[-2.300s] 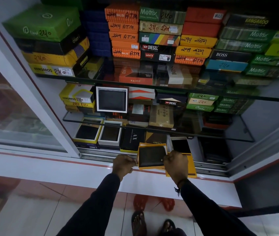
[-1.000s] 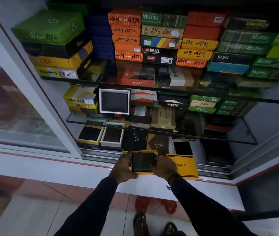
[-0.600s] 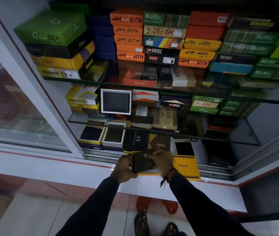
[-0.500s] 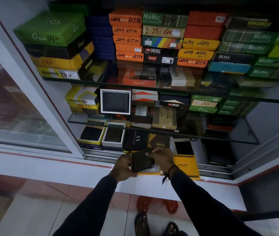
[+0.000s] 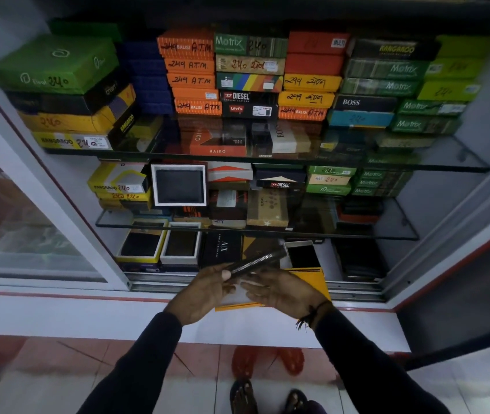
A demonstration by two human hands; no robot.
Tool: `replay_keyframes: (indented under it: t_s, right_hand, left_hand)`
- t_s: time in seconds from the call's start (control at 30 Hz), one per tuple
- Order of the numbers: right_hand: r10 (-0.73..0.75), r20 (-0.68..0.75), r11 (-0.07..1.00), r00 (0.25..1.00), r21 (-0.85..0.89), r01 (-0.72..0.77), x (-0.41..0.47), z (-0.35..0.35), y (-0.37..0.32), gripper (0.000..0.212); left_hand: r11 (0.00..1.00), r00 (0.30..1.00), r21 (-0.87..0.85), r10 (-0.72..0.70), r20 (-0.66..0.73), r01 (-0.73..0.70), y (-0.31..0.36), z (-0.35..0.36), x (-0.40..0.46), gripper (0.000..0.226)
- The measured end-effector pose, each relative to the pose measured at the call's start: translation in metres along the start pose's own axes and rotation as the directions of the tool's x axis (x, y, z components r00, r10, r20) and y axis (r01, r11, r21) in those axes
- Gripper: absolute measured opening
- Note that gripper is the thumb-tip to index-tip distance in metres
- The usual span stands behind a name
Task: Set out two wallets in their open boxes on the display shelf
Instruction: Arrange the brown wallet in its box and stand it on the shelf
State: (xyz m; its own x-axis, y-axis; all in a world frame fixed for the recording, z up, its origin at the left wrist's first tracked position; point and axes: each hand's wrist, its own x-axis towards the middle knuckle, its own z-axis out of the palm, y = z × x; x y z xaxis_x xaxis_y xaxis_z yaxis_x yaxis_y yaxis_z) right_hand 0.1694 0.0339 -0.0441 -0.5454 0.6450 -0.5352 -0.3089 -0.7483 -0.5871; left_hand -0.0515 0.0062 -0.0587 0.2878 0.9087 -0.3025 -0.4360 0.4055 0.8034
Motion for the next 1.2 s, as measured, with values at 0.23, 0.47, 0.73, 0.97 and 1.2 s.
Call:
replay_keyframes:
  t_s: [0.23, 0.47, 0.73, 0.97, 1.2]
  right_hand:
    - [-0.101, -0.044, 0.994, 0.994, -0.036, 0.099, 0.002, 0.002, 0.001, 0.018]
    - [-0.196, -0.138, 0.944, 0.971, -0.294, 0.149, -0.015, -0.033, -0.023, 0.017]
    - [-0.371, -0.326, 0.844, 0.87, -0.509, 0.169, -0.017, 0.005, -0.014, 0.023]
    - [-0.329, -0.317, 0.915, 0.889, -0.339, 0.218, -0.029, 0.016, 0.002, 0.028]
    - [-0.38, -0.316, 0.9, 0.87, -0.343, 0.268, -0.019, 0.044, 0.015, 0.024]
  left_hand:
    - [0.998, 0.999, -0.055, 0.016, 0.04, -0.014, 0.003, 0.004, 0.004, 0.032]
    - [0.981, 0.986, 0.183, 0.086, -0.141, -0.06, -0.007, -0.034, 0.0, 0.049]
    - [0.957, 0.886, 0.277, 0.201, -0.417, -0.087, -0.022, -0.015, 0.008, 0.035]
    - [0.916, 0.843, 0.396, 0.257, -0.472, -0.057, -0.023, -0.009, 0.016, 0.044]
    - [0.941, 0.865, 0.329, 0.228, -0.447, -0.078, -0.037, 0.012, 0.02, 0.046]
